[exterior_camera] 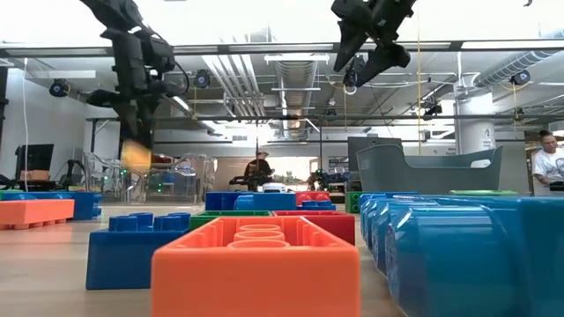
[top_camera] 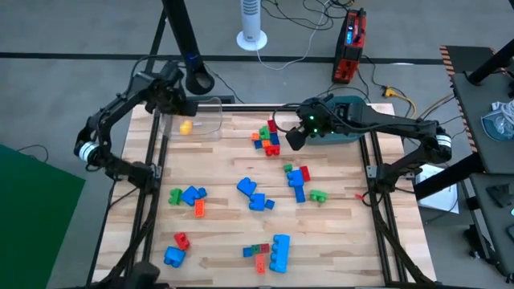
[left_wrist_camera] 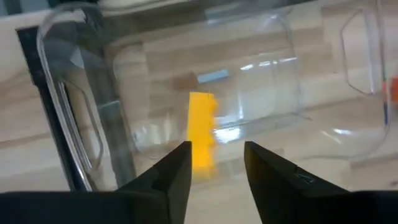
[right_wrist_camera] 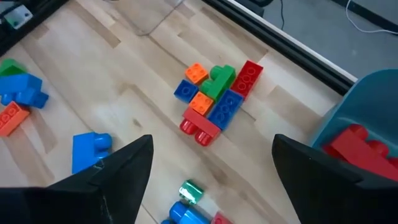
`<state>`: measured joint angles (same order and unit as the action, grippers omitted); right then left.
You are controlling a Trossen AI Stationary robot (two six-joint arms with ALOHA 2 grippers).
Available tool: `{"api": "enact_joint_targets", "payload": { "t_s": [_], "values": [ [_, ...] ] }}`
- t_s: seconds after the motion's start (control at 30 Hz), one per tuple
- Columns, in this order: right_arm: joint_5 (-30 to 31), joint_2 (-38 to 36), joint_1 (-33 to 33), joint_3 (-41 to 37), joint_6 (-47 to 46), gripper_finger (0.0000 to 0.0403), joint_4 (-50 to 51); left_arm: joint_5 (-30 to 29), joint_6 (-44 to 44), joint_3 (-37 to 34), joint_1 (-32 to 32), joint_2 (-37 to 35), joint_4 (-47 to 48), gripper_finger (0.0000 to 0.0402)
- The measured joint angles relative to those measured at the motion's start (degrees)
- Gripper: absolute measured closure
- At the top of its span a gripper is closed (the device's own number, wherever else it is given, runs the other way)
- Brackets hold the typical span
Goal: Sort blocks by size
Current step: Put the small yellow game piece into the transparent bin, then put the big blue game piece into the blue bin
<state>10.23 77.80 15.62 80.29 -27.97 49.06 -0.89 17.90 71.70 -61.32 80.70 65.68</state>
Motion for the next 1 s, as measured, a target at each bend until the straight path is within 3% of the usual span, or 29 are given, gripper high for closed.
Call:
{"api": "enact_joint_targets", "payload": {
  "t_s": [0.2, 0.37, 0.5, 0.7, 0.83, 1.0],
  "values": [
    [-0.1, -0.9, -0.1, 0.0, -0.5, 0.0077, 0.3, -3.0, -0.5, 5.7, 0.2, 2.5, 1.4, 0.0234],
    [-0.2, -1.3, -0.7, 0.0, -0.5, 0.0078, 0.5, 3.5, 1.3, 9.3, 5.2, 0.5, 3.0, 0.0229],
    [-0.2, -1.3, -1.1, -0.2, -0.2, 0.0078, 1.0, 3.5, 6.1, 9.1, 15.2, -2.5, 2.7, 0.0229],
    [-1.5, -1.3, -1.2, -0.5, 2.1, 0.0078, 4.3, 1.9, 11.4, 5.7, 36.4, -5.3, -2.7, 0.0229],
    [-2.8, -1.3, -1.4, -0.6, 3.8, 0.0084, 6.2, 1.8, 9.4, 2.9, 49.6, -4.9, -11.2, 0.0229],
    [-5.2, -1.5, -1.4, -0.6, 5.2, 0.0094, 7.2, 1.8, 2.5, -0.8, 61.2, -2.7, -19.0, 0.0229]
  ]
}}
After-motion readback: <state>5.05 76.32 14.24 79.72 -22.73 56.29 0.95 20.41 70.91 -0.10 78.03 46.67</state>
